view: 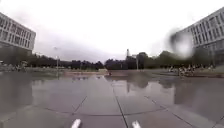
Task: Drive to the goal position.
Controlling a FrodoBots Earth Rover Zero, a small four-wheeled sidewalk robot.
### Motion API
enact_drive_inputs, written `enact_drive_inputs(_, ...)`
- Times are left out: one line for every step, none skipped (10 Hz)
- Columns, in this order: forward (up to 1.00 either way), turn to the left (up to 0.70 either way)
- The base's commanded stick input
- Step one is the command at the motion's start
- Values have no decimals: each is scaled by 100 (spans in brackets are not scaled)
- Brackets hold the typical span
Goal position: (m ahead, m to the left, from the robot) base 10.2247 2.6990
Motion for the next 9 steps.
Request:
enact_drive_inputs(70,0)
enact_drive_inputs(70,0)
enact_drive_inputs(70,0)
enact_drive_inputs(70,0)
enact_drive_inputs(70,-13)
enact_drive_inputs(70,-27)
enact_drive_inputs(70,-9)
enact_drive_inputs(70,0)
enact_drive_inputs(70,0)
